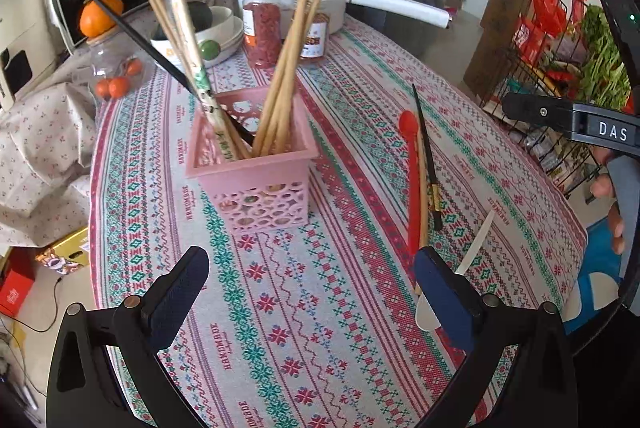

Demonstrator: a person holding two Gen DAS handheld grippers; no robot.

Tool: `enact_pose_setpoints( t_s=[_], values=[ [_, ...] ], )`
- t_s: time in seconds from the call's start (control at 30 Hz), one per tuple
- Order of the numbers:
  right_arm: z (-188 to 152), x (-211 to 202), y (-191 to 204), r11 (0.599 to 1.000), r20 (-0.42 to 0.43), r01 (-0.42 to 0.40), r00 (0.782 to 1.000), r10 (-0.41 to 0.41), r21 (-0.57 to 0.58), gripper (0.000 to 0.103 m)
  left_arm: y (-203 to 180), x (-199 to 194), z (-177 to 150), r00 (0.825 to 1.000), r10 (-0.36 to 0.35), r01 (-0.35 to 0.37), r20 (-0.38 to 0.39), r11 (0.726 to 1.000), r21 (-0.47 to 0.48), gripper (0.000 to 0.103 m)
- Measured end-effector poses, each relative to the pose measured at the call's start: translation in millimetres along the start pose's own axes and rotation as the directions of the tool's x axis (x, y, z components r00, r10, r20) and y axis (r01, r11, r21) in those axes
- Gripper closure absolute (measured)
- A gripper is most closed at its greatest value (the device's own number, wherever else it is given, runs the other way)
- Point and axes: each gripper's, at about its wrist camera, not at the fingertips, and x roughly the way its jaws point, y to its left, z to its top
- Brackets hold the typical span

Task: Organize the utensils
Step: 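Reach the left gripper to the red plastic spoon and close on it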

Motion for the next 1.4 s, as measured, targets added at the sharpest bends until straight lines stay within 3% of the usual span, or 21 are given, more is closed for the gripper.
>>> enact_pose_setpoints(
  t_s=[0.13, 0.5, 0.7, 0.77, 0.9, 0.97, 1.1, 1.4],
  values=[
    [-6, 10, -22, 0.999, -0.054, 0.038, 0.998, -0.037, 0.023, 0.0, -20, 13, 2, 0.999, -0.021, 0.022, -0.046, 1.0, 0.015, 0.0],
    [-12, 25, -67, 0.986, -0.168, 0.041, 0.986, -0.013, 0.164, 0.0, -64, 53, 32, 0.991, -0.016, 0.023, -0.131, 0.998, 0.051, 0.0],
    [-17, 38, -84, 0.969, -0.255, 0.028, 0.966, 0.036, 0.244, 0.0, -78, 81, 64, 0.989, 0.072, -0.066, -0.126, 0.997, 0.046, 0.001],
    [-18, 42, -87, 0.969, -0.278, 0.029, 0.96, 0.042, 0.247, 0.0, -80, 93, 75, 0.988, 0.061, -0.06, -0.143, 0.998, 0.008, 0.006],
    [-19, 49, -92, 0.964, -0.302, 0.012, 0.951, 0.071, 0.266, 0.0, -93, 107, 100, 0.988, 0.103, -0.1, -0.119, 0.995, 0.032, 0.018],
    [-19, 50, -95, 0.96, -0.304, -0.001, 0.949, 0.089, 0.279, 0.0, -99, 114, 107, 0.988, 0.087, -0.083, -0.131, 0.996, 0.032, 0.036],
    [-19, 51, -101, 0.952, -0.306, -0.008, 0.946, 0.107, 0.307, 0.0, -106, 122, 102, 0.984, 0.125, -0.119, -0.13, 0.992, 0.048, 0.037],
    [-17, 48, -109, 0.937, -0.291, -0.026, 0.947, 0.134, 0.349, 0.0, -114, 142, 101, 0.978, 0.114, -0.1, -0.174, 0.991, 0.083, 0.074]
  ],
)
